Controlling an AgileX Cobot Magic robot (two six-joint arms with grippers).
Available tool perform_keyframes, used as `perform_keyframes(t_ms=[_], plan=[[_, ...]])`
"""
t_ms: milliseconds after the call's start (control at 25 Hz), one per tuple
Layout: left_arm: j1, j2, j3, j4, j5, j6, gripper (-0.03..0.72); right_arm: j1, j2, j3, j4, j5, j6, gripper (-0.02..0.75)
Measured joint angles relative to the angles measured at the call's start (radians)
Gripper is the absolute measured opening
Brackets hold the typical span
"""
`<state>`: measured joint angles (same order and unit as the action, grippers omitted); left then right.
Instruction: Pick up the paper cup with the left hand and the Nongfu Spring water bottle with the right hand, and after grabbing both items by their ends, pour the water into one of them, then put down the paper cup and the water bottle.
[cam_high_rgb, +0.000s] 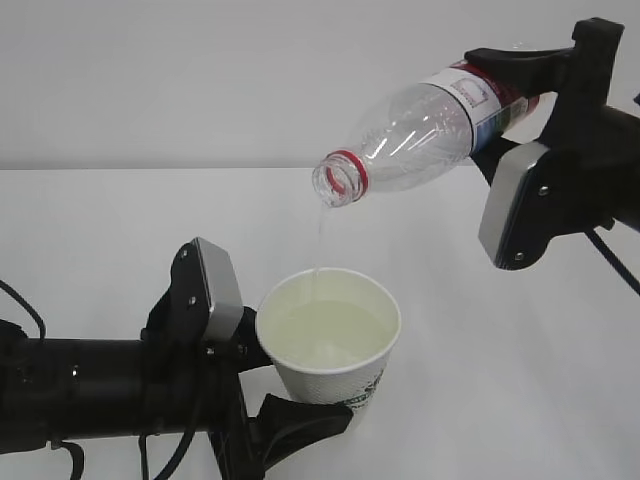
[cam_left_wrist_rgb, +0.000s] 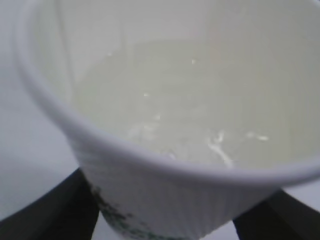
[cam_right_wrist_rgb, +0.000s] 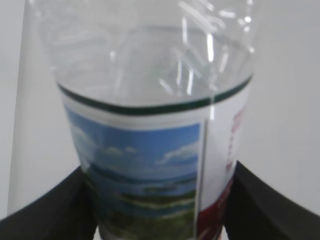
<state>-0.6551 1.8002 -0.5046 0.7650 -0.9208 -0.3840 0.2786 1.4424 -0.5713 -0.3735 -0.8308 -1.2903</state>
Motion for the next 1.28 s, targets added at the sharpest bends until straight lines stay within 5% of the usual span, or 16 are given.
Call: perform_keyframes(t_ms=[1280], plan=[[0.0,0.0,0.0,-0.022,0.004,0.016,0.552,0.0,-0.002,0.031,0.007,-0.001,0.606,0.503]])
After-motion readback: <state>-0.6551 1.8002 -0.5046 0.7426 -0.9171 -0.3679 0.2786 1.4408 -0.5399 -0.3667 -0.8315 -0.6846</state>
